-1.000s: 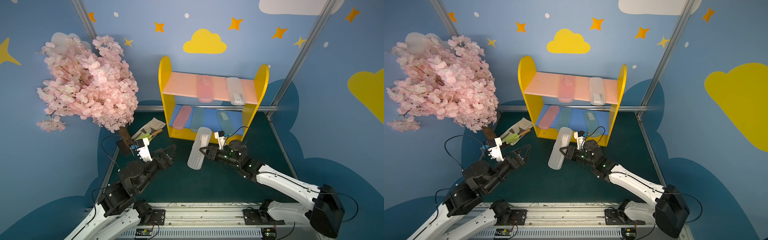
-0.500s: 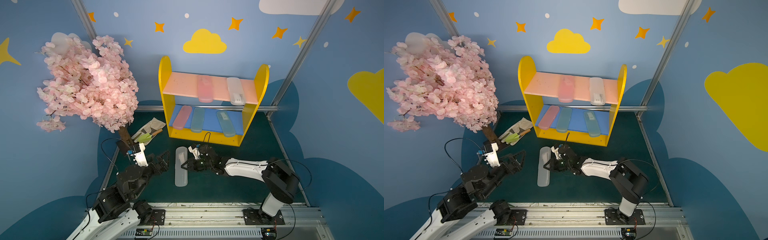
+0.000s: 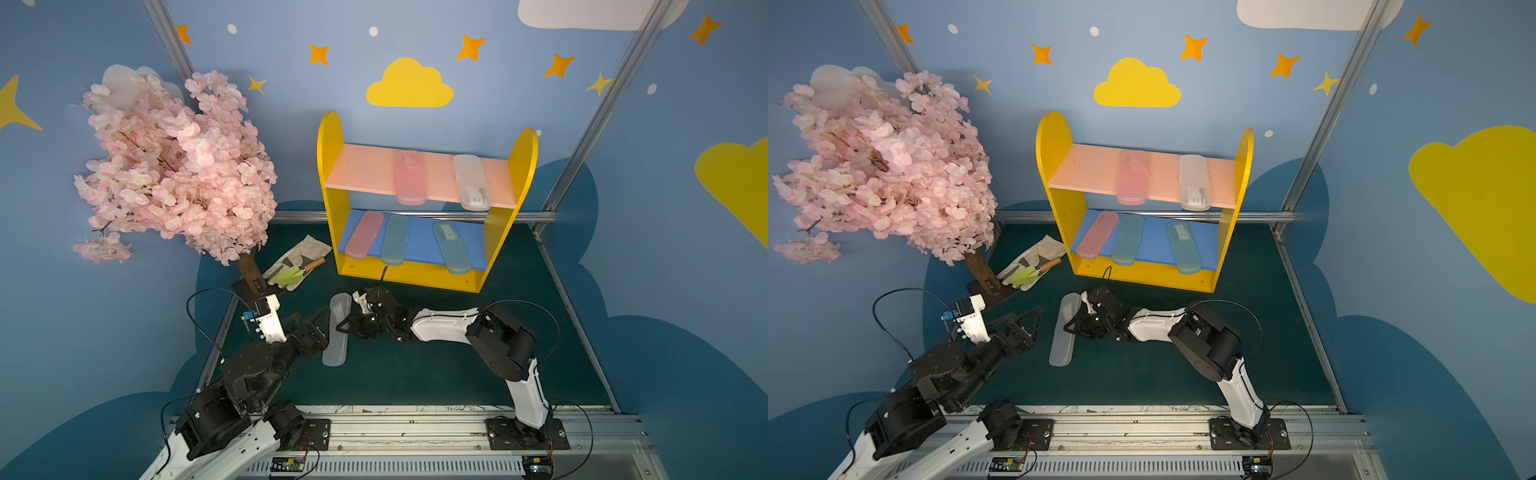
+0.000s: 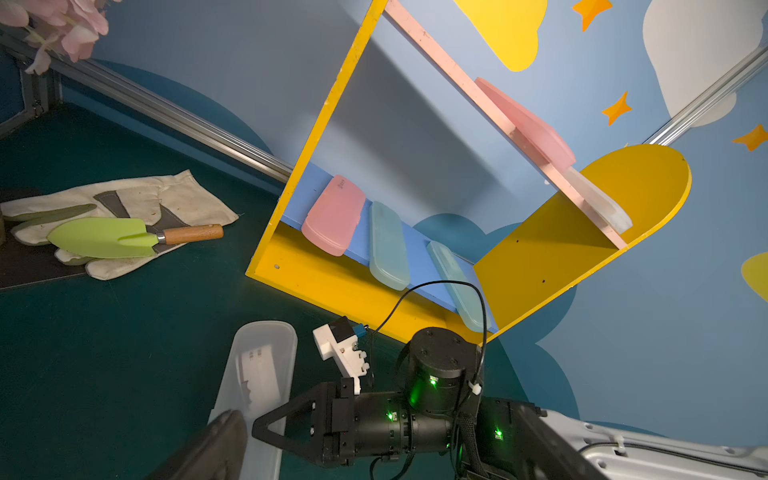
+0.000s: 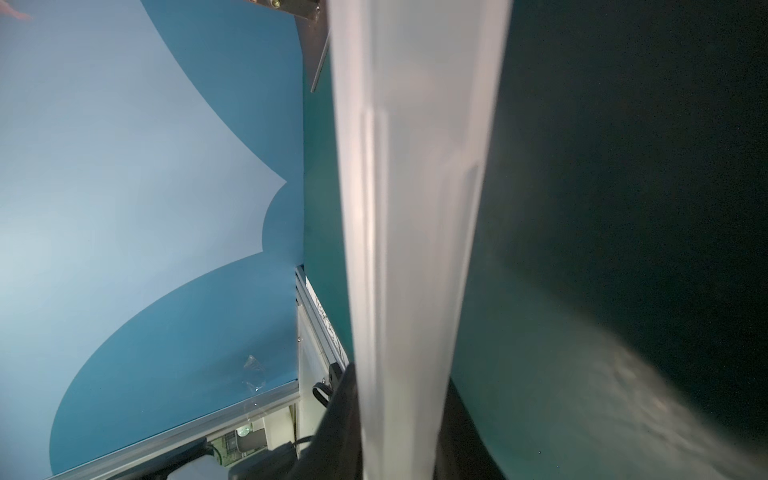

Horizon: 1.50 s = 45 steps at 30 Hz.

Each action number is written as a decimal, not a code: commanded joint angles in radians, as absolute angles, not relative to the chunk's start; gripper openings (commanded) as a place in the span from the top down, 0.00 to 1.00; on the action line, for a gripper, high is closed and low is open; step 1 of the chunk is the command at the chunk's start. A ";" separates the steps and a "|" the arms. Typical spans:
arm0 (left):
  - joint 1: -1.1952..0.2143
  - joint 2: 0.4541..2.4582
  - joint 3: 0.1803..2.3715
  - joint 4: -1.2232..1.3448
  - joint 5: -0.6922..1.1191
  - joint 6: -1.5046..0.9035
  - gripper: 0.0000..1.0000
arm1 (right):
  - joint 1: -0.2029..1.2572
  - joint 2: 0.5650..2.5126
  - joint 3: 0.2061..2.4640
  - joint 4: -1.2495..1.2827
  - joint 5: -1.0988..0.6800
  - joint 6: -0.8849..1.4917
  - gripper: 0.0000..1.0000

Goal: Remove the pencil cases from the shelf
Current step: Place the pencil case at the center of the board.

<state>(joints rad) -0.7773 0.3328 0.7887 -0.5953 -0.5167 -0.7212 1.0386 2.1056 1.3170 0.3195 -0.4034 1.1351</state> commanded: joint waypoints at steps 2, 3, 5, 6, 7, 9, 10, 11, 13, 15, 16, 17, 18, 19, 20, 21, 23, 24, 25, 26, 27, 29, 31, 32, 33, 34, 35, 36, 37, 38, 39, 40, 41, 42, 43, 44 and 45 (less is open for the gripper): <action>-0.777 0.312 0.774 -0.601 -0.523 -0.702 0.00 | 1.050 2.170 1.426 0.294 -0.402 1.179 0.83; -0.778 0.310 0.771 -0.601 -0.523 -0.701 0.00 | 1.051 2.188 1.445 0.290 -0.406 1.186 0.83; -0.777 0.302 0.765 -0.601 -0.522 -0.701 0.00 | 1.051 2.218 1.478 0.282 -0.412 1.199 0.83; -0.777 0.298 0.761 -0.600 -0.520 -0.700 0.00 | 1.052 2.230 1.495 0.278 -0.416 1.202 0.83; -0.777 0.294 0.759 -0.600 -0.519 -0.700 0.00 | 1.051 2.241 1.509 0.268 -0.414 1.204 0.83; -0.777 0.290 0.755 -0.601 -0.519 -0.700 0.00 | 1.051 2.257 1.523 0.259 -0.411 1.206 0.83; -0.777 0.289 0.754 -0.603 -0.517 -0.700 0.00 | 1.051 2.263 1.528 0.250 -0.407 1.208 0.83; -0.777 0.286 0.752 -0.602 -0.517 -0.700 0.00 | 1.050 2.265 1.529 0.245 -0.402 1.210 0.82; -0.777 0.283 0.748 -0.601 -0.517 -0.701 0.00 | 1.049 2.272 1.529 0.241 -0.395 1.210 0.82; -0.777 0.282 0.742 -0.597 -0.517 -0.700 0.00 | 1.048 2.274 1.527 0.234 -0.396 1.211 0.78; -0.778 0.283 0.741 -0.596 -0.516 -0.700 0.00 | 1.046 2.274 1.523 0.230 -0.397 1.210 0.74; -0.777 0.283 0.738 -0.591 -0.515 -0.701 0.00 | 1.044 2.271 1.520 0.228 -0.396 1.210 0.71; -0.777 0.286 0.735 -0.586 -0.511 -0.701 0.00 | 1.043 2.268 1.514 0.228 -0.397 1.206 0.66; -0.777 0.288 0.734 -0.582 -0.509 -0.701 0.00 | 1.042 2.262 1.507 0.222 -0.397 1.202 0.61; -0.778 0.291 0.733 -0.577 -0.508 -0.701 0.00 | 1.040 2.254 1.502 0.217 -0.395 1.196 0.57; -0.777 0.295 0.733 -0.575 -0.506 -0.703 0.00 | 1.039 2.242 1.493 0.209 -0.392 1.186 0.54; -0.777 0.305 0.735 -0.569 -0.501 -0.703 0.00 | 1.036 2.216 1.470 0.192 -0.379 1.166 0.49; -0.777 0.312 0.737 -0.563 -0.496 -0.704 0.00 | 1.034 2.198 1.455 0.184 -0.371 1.153 0.47; -0.777 0.316 0.739 -0.558 -0.493 -0.705 0.00 | 1.033 2.181 1.440 0.177 -0.366 1.143 0.45; -0.777 0.324 0.740 -0.550 -0.489 -0.708 0.00 | 1.029 2.162 1.420 0.170 -0.357 1.130 0.43; -0.777 0.331 0.741 -0.541 -0.483 -0.711 0.00 | 1.027 2.141 1.401 0.166 -0.355 1.120 0.42; -0.778 0.351 0.743 -0.523 -0.471 -0.717 0.00 | 1.021 2.101 1.360 0.161 -0.355 1.104 0.40; -0.777 0.378 0.750 -0.506 -0.457 -0.728 0.00 | 1.016 2.052 1.313 0.152 -0.348 1.076 0.37; -0.778 0.393 0.756 -0.499 -0.452 -0.731 0.00 | 1.014 2.029 1.296 0.138 -0.347 1.061 0.37; -0.777 0.408 0.763 -0.490 -0.445 -0.736 0.00 | 1.012 2.002 1.275 0.125 -0.345 1.041 0.36; -0.778 0.428 0.771 -0.479 -0.438 -0.742 0.00 | 1.011 1.971 1.252 0.113 -0.340 1.022 0.35; -0.777 0.444 0.775 -0.469 -0.432 -0.748 0.00 | 1.011 1.943 1.232 0.103 -0.334 1.002 0.34; -0.777 0.464 0.783 -0.455 -0.427 -0.757 0.00 | 1.009 1.910 1.209 0.089 -0.329 0.978 0.32; -0.777 0.480 0.786 -0.441 -0.422 -0.765 0.00 | 1.008 1.882 1.190 0.075 -0.325 0.958 0.31; -0.776 0.500 0.793 -0.425 -0.416 -0.775 0.00 | 1.006 1.846 1.171 0.059 -0.319 0.931 0.29; -0.777 0.520 0.798 -0.404 -0.409 -0.785 0.00 | 1.004 1.813 1.152 0.040 -0.315 0.901 0.27; -0.777 0.538 0.804 -0.384 -0.399 -0.792 0.00 | 1.002 1.778 1.138 0.022 -0.309 0.874 0.26; -0.776 0.560 0.813 -0.359 -0.389 -0.800 0.00 | 1.000 1.739 1.123 -0.005 -0.297 0.841 0.24; -0.776 0.584 0.824 -0.330 -0.374 -0.809 0.00 | 1.000 1.698 1.109 -0.035 -0.279 0.806 0.23; -0.775 0.606 0.834 -0.312 -0.364 -0.818 0.00 | 1.000 1.663 1.099 -0.063 -0.262 0.776 0.23; -0.774 0.632 0.850 -0.292 -0.351 -0.831 0.00 | 1.000 1.623 1.088 -0.094 -0.242 0.741 0.21; -0.772 0.661 0.867 -0.267 -0.333 -0.837 0.00 | 1.000 1.581 1.076 -0.122 -0.221 0.709 0.21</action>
